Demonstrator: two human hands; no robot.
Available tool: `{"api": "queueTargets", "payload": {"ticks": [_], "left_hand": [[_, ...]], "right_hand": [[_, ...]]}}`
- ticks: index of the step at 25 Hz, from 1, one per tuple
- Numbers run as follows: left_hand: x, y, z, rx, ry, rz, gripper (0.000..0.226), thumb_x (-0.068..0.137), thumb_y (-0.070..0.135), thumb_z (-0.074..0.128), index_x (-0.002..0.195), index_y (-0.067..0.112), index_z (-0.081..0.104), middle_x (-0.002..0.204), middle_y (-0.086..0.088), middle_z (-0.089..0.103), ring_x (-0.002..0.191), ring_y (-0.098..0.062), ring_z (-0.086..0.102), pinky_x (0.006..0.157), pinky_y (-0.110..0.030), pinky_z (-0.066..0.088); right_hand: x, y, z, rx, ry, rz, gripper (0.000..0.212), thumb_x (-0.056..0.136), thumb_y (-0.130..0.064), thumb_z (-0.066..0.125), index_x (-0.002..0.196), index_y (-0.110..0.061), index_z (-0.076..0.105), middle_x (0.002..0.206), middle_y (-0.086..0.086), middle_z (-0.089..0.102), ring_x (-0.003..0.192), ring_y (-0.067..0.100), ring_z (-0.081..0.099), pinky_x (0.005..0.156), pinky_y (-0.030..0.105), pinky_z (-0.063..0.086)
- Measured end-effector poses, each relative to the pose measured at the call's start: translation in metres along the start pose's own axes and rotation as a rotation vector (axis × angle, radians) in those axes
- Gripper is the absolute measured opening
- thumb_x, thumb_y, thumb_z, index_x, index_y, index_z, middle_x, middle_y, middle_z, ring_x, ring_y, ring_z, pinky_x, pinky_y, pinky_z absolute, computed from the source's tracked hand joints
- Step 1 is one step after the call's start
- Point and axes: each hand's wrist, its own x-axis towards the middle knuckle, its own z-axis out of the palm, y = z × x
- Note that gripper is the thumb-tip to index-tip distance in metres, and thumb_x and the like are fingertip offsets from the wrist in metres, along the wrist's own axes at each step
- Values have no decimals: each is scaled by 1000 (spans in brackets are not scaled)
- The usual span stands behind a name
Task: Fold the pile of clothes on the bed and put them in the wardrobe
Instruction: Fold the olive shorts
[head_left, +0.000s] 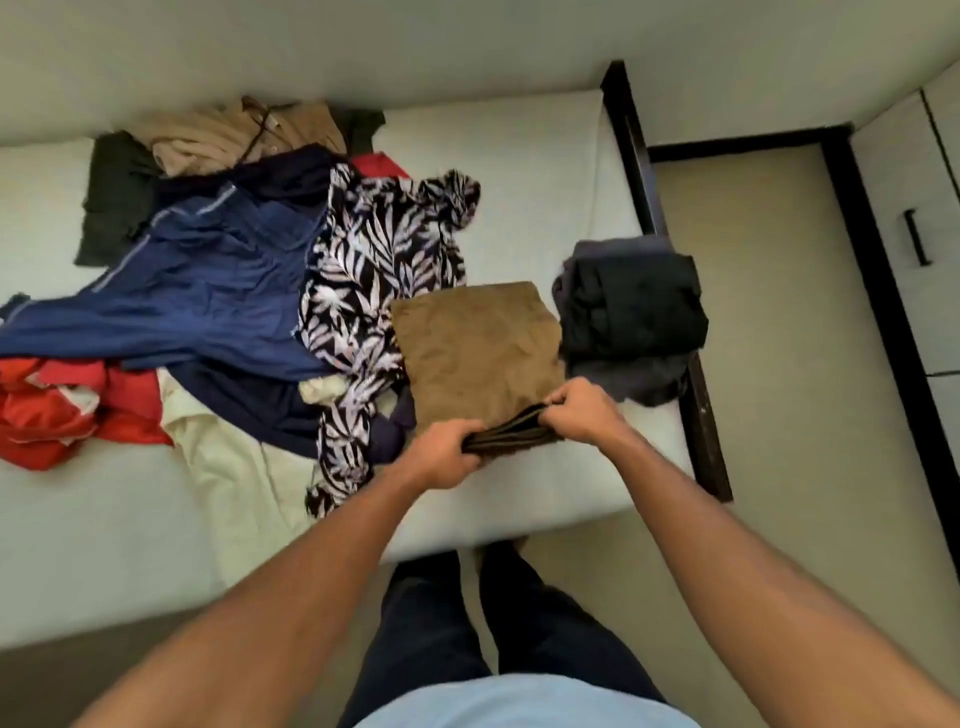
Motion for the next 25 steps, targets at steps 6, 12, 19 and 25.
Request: {"api": "queueTargets", "payload": {"ticks": [6,12,19,25], "left_hand": [[15,-30,73,-124,-111,-106,25,88,34,69,113,31,65,112,4,69,109,-22,63,92,-36,51],[113,-58,0,-222,158,-130,26,91,26,72,116,23,67,106,2,68,103,-21,64,87,-26,45],[197,-92,5,163,372,-71,39,91,20,57,130,17,61,123,-11,64,116,-32,55,101,-46,46],[157,-76,65,413,384,252,52,90,35,55,140,25,53,152,-8,45,142,-31,35,106,-53,38]], "right_hand": [[20,47,45,115,-145,222,15,77,-22,68,66,-12,69,65,1,64,69,23,62,64,30,46],[128,5,28,375,95,282,33,69,-43,71,89,-17,72,81,2,73,77,24,70,76,39,59],[207,28,62,602,237,141,13,82,-34,71,92,-27,73,95,-8,73,88,12,64,83,32,52],[127,105,124,779,490,244,43,86,-16,79,128,-21,67,115,-2,67,100,12,64,76,12,51]]}}
